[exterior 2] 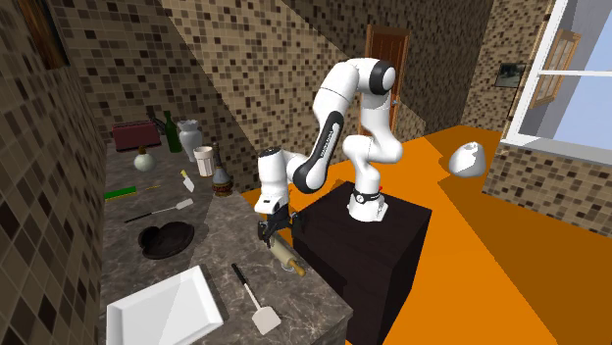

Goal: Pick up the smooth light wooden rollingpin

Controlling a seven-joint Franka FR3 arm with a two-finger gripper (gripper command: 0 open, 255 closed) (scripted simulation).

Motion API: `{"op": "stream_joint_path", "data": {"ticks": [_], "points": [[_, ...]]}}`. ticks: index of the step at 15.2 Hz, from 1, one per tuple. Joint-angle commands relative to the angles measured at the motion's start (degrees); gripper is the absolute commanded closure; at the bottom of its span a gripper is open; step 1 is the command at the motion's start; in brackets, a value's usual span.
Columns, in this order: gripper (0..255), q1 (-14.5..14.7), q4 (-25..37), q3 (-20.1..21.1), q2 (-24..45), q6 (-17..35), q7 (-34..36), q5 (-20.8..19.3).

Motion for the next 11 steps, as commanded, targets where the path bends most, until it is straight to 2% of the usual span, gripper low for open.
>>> {"op": "stream_joint_path", "data": {"ticks": [1,7,9,10,11], "points": [[0,-0.66,0.91,0.90,2.77,1.38,-3.30,2.53],[0,-2.33,1.46,3.51,8.02,5.31,-7.58,8.01],[0,-2.38,1.45,3.56,8.01,5.32,-7.56,7.99],[255,-2.33,1.47,3.55,7.98,5.28,-7.46,7.94],[255,-2.33,1.48,3.55,7.99,5.28,-7.47,7.95]]}}
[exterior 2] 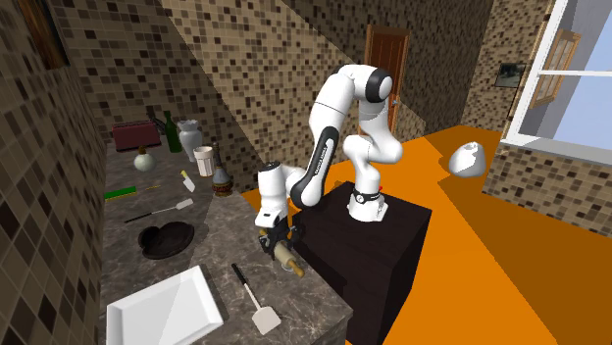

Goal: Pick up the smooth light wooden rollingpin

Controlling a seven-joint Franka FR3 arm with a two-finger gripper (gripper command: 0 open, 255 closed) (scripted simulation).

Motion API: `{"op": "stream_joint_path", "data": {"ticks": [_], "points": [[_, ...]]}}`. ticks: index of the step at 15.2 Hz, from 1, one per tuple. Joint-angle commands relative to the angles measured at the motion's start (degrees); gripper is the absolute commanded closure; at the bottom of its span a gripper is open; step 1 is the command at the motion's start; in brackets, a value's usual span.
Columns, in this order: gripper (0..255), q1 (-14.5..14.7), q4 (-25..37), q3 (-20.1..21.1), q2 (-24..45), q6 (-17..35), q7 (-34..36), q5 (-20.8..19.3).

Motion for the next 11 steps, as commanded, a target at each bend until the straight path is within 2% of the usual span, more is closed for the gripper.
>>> {"op": "stream_joint_path", "data": {"ticks": [1,8,11], "points": [[255,-0.02,0.01,0.03,0.06,0.03,-0.04,0.06],[255,-0.08,0.00,0.05,0.10,0.07,-0.14,0.12],[255,0.82,-0.33,-1.29,-2.31,-1.68,1.80,-2.37]]}}
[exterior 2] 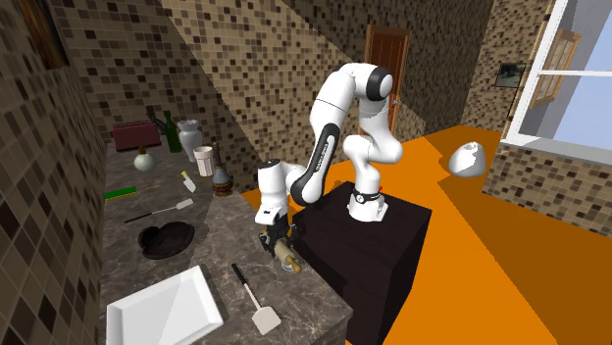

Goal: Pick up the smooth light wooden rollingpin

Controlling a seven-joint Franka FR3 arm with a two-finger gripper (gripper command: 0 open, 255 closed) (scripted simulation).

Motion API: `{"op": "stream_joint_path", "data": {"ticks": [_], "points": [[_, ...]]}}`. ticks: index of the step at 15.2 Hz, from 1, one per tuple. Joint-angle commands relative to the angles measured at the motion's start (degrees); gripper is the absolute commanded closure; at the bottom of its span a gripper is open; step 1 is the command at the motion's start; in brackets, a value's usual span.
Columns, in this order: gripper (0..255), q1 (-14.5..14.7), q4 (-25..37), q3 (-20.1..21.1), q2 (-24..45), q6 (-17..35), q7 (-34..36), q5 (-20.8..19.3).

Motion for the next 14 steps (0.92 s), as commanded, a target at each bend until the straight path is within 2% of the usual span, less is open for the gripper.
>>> {"op": "stream_joint_path", "data": {"ticks": [1,12,14], "points": [[255,0.57,-0.02,-0.83,-1.51,-1.27,1.36,-1.67],[255,2.27,0.16,-3.78,-9.92,-8.40,8.07,-10.28],[255,2.27,0.17,-3.79,-10.03,-8.51,8.15,-10.39]]}}
